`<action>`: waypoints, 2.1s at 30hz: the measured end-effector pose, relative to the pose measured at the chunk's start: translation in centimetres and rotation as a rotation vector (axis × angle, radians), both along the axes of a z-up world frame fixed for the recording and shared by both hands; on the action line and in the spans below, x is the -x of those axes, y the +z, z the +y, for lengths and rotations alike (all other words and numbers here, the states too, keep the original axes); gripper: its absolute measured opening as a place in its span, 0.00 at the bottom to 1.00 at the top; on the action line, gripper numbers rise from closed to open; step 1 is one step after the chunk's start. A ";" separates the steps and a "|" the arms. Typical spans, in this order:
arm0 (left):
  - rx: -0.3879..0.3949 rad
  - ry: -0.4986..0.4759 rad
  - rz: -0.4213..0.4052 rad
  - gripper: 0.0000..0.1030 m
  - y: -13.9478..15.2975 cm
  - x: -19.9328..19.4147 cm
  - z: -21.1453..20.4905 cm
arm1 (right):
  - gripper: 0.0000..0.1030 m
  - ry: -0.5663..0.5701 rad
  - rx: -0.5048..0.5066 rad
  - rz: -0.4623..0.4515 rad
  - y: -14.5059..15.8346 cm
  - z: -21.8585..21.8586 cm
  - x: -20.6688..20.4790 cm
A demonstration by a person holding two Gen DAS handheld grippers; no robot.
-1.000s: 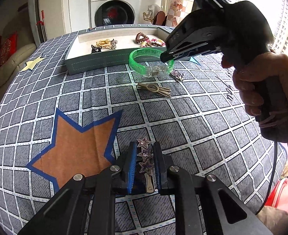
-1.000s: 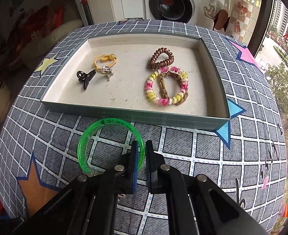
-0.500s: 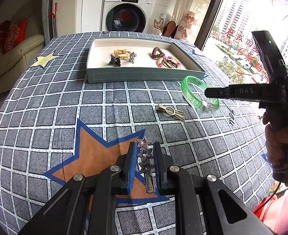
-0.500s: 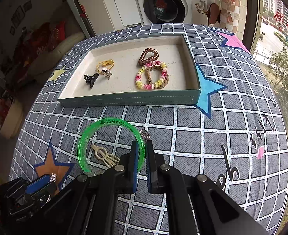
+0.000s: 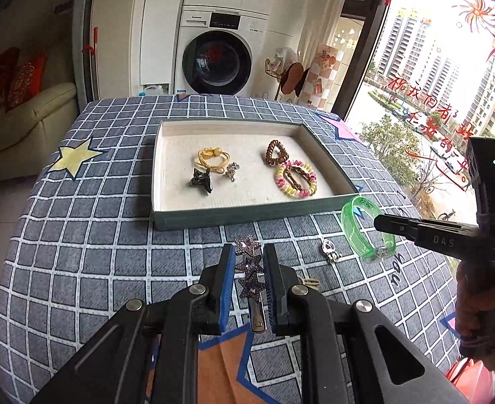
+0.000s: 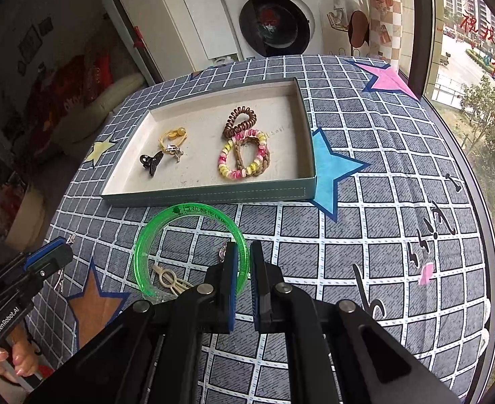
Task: Organize jewelry
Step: 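Lower the star clip and green bangle into the tray and open both tools, then withdraw both tools from the tray toward the bunny clip and heart charm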
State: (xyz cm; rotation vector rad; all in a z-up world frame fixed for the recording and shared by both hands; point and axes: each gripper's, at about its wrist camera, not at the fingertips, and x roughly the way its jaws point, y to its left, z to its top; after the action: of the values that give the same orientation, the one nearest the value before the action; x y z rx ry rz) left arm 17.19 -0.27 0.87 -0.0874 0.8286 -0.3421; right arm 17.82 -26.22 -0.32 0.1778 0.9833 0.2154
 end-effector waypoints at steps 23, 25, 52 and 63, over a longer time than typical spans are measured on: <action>-0.115 0.118 0.007 0.29 -2.4 -17.0 -2.9 | 0.07 -0.064 0.071 0.027 -1.8 0.7 -15.0; -0.140 0.126 0.002 0.29 -2.9 -17.8 -3.1 | 0.07 -0.065 0.093 0.028 -2.2 0.9 -15.8; -0.246 0.161 -0.073 0.95 -2.8 -16.3 -4.2 | 0.51 -0.077 -0.043 0.004 -1.3 0.0 -15.0; -0.228 0.154 -0.102 1.00 -0.6 -11.4 -3.7 | 0.67 -0.089 -0.125 -0.022 0.3 -1.3 -10.2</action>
State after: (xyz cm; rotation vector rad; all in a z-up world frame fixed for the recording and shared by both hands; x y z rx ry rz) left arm 28.60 -3.99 0.25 0.0783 0.7501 -0.1052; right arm 28.04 -27.48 -0.01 0.3320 0.9384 0.1967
